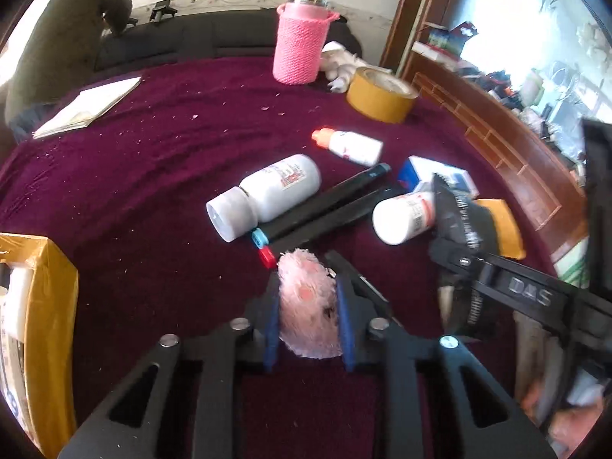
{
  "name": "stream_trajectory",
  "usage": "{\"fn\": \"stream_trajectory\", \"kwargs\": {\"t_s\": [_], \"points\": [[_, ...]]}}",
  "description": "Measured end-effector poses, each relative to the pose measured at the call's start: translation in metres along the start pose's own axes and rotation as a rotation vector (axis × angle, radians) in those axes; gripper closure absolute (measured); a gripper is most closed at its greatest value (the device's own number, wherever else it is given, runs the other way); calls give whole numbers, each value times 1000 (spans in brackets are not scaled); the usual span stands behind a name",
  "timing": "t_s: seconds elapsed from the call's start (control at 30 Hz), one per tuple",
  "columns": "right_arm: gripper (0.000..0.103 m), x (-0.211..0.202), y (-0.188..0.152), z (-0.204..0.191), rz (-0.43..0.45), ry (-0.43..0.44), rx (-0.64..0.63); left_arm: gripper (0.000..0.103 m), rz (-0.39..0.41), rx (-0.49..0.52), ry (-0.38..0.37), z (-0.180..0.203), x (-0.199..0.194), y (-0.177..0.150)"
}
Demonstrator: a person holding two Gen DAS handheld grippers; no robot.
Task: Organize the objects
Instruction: 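Grasp the pink fluffy ball with the left gripper while the right gripper grasps the black packet, then lower the pink ball and black packet into the yellow box and open both grippers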
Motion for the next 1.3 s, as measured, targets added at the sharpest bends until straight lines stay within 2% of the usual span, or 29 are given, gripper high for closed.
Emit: {"fn": "stream_trajectory", "kwargs": {"t_s": [0.23,0.37,0.47,0.63,0.67,0.77,0.97,1.1,1.23,1.3], "points": [[60,-2,3,0,13,97,41,84,112,-14,-35,-15,-80,-9],[59,-28,7,-12,133,143,7,84,217,-29,-24,-42,-145,-20],[59,-42,8,-24,199,174,-36,84,286,-49,43,-75,-191,-32],[59,-53,-3,-54,192,197,-106,83,324,-197,174,-158,-237,-55],[59,-56,-11,-63,171,229,-110,83,307,-235,198,-176,-239,-62],[59,-66,-28,-91,120,306,-124,83,255,-321,201,-214,-232,-76],[59,-70,-55,-169,2,481,-193,83,160,-334,189,-237,-192,-84],[59,-66,-73,-218,-60,532,-242,83,103,-296,212,-237,-163,-68],[58,-61,-88,-259,-94,525,-310,82,39,-299,255,-243,-144,-61],[58,-57,-94,-278,-115,518,-343,74,54,-318,237,-246,-149,-63]]}}
Point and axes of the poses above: each gripper's, at about its wrist camera, not at the fingertips, and x roughly the way its jaws point, z to its right, y to its top, the point moved 3 cm from there along x, roughly the way its jaws point, and after that the axes turned 11 degrees about -x, right-handed, at the moved point
